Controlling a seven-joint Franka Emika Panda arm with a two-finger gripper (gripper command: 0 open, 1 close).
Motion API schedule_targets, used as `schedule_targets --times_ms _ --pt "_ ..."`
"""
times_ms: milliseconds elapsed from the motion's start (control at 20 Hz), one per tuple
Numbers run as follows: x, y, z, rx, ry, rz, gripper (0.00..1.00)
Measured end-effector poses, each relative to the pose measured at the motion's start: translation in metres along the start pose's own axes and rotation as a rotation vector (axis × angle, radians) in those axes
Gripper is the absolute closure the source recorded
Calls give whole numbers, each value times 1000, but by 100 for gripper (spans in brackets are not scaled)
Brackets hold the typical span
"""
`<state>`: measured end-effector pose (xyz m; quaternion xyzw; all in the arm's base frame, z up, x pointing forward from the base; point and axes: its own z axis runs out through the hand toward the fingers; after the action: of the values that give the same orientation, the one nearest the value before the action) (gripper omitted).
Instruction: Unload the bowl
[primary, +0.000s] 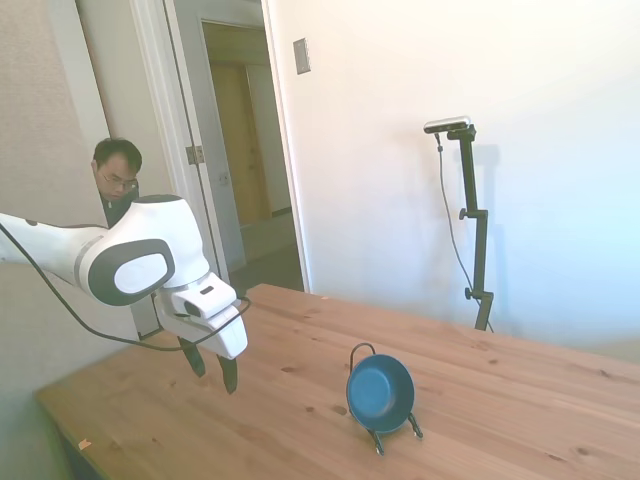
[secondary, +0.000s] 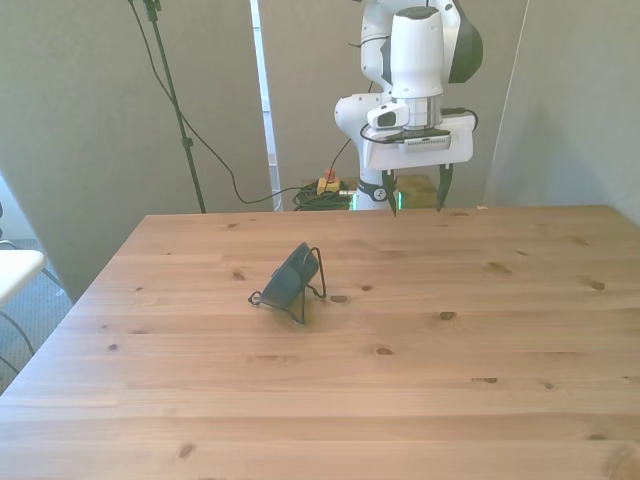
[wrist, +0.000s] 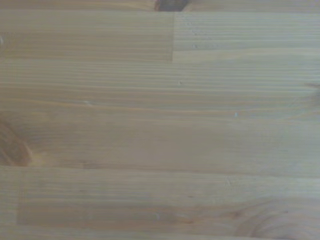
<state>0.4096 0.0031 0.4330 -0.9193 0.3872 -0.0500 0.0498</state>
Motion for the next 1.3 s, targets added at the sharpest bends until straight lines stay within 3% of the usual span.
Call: schedule_targets --times_ms 300,450,700,1000,1300 --pt "14 17 -10 2 33 -18 0" --pt "34 51 -30 59 86 -58 0" --pt "71 120 -55 145 216 -21 0" --pt "115 155 -46 233 376 9 0" --pt "150 160 -20 268 434 55 0"
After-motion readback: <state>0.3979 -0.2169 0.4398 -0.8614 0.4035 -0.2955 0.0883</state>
